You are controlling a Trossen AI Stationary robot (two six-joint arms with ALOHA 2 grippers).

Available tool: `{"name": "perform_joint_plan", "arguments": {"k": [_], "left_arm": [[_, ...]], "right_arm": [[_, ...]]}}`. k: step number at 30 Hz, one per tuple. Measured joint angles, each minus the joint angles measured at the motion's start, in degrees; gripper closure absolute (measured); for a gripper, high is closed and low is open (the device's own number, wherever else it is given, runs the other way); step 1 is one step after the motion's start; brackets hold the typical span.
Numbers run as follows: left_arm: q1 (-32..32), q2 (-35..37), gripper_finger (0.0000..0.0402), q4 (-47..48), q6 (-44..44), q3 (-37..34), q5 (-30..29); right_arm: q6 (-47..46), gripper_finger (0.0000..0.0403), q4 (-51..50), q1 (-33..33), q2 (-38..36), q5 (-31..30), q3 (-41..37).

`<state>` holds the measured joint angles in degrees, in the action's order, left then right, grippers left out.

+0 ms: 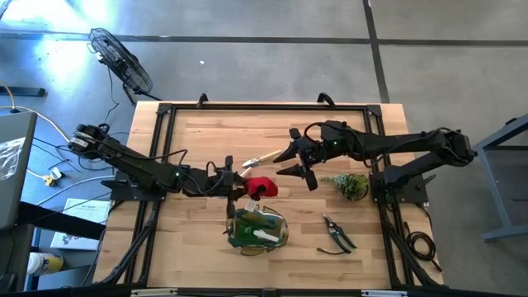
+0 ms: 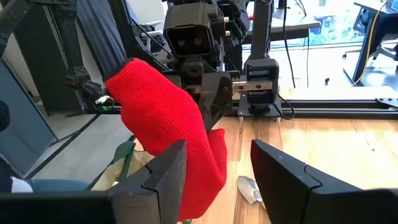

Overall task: Pick & Place Garden tools in Gardening bag
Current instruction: Put the red gloves into the gardening bag

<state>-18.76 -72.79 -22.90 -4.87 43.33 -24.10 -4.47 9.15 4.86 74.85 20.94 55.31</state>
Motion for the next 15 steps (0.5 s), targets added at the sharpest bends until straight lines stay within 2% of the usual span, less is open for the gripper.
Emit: {"name": "perform_joint_plan", "arguments": {"k": [9,15], "left_arm": [[0.00,-0.02,0.0355,4.19,-4.91,0.00,3.13],[0.00,-0.02,0.0355,4.24,-6.06,0.00,8.21]], "right_arm": [[0.00,0.0234,-0.13,0.00,0.00,0.01,0.00],[0.20,0.0234,-1.29,0.00,0.00,-0.01,-0.02]]}}
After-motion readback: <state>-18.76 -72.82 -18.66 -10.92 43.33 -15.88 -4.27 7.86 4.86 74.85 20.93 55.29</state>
